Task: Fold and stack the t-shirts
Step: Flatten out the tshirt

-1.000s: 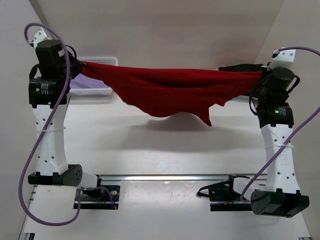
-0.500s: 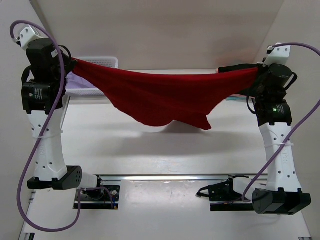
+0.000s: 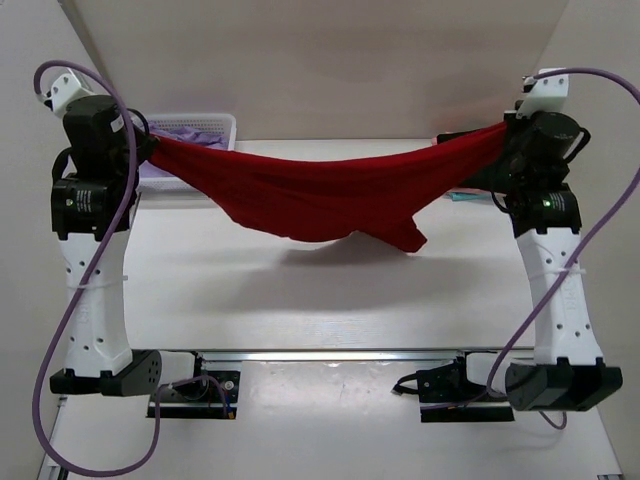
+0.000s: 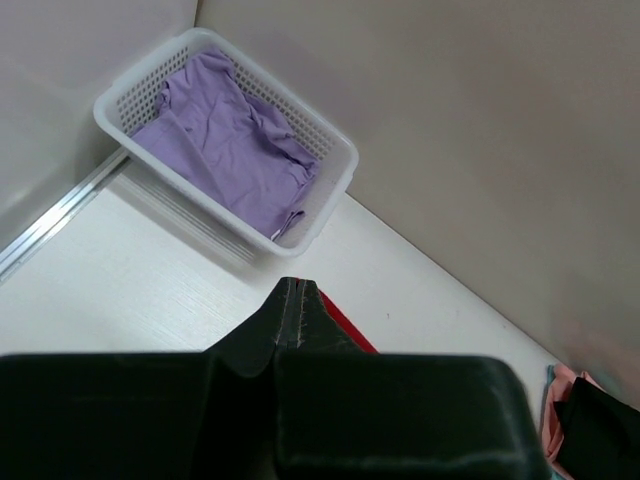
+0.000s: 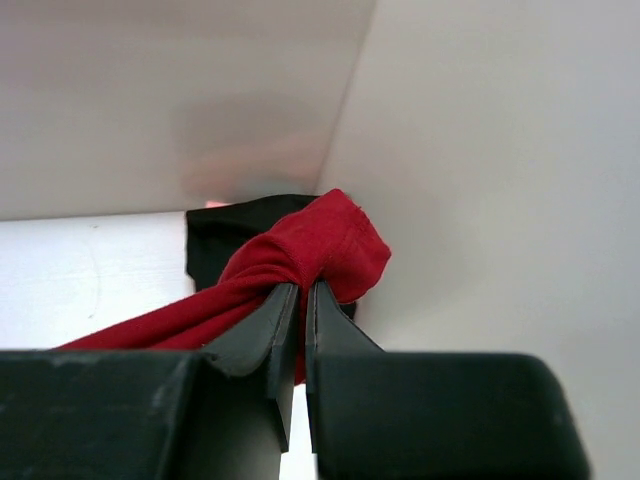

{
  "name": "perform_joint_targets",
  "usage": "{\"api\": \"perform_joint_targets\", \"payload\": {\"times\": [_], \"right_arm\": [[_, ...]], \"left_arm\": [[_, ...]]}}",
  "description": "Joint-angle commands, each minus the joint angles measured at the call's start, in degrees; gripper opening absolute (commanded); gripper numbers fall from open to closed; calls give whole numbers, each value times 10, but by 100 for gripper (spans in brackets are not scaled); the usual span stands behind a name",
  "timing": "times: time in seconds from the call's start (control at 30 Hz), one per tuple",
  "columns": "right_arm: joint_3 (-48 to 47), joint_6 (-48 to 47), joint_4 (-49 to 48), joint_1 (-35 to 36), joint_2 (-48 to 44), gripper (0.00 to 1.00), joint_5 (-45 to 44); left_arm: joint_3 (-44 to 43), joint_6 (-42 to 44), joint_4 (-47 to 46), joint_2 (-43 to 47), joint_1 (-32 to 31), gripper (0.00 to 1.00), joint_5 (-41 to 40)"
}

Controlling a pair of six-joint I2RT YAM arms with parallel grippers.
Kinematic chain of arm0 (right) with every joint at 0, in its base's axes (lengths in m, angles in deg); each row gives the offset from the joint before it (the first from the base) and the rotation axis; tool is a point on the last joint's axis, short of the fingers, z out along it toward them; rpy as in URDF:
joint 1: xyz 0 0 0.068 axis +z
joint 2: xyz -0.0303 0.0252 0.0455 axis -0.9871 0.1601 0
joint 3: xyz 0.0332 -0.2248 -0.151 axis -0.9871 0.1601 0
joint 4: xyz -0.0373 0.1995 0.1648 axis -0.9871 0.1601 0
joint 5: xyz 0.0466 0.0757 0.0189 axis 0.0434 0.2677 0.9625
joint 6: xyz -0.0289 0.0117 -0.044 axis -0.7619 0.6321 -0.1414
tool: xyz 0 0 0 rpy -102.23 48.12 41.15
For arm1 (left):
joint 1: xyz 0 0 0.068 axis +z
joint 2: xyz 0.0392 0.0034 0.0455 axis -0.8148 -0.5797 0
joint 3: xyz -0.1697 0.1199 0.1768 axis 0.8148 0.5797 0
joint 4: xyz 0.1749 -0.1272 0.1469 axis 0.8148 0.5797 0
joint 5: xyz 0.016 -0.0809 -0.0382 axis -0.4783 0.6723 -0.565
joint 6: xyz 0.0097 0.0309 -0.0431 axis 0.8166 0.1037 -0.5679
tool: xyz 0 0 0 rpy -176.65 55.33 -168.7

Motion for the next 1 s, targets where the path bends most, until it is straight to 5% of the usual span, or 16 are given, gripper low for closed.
{"api": "perform_joint_targets", "payload": {"times": [0.0, 0.23, 0.43, 0.7, 0.97], "right_arm": [[-18, 28, -27, -1, 62, 1, 42], [-79, 54, -13, -21, 138, 0, 65], [-53, 83, -14, -63, 56, 0, 107], [37, 78, 70, -43, -114, 0, 54], [9, 74, 131, -42, -128, 0, 82]], "left_arm": [[13, -13, -26, -31, 3, 0, 15], [-67, -12, -42, -105, -2, 0, 38], [-106, 25, -63, -83, -23, 0, 45], [50, 19, -89, 60, -23, 0, 70], [114, -11, -96, 105, -25, 0, 79]]}}
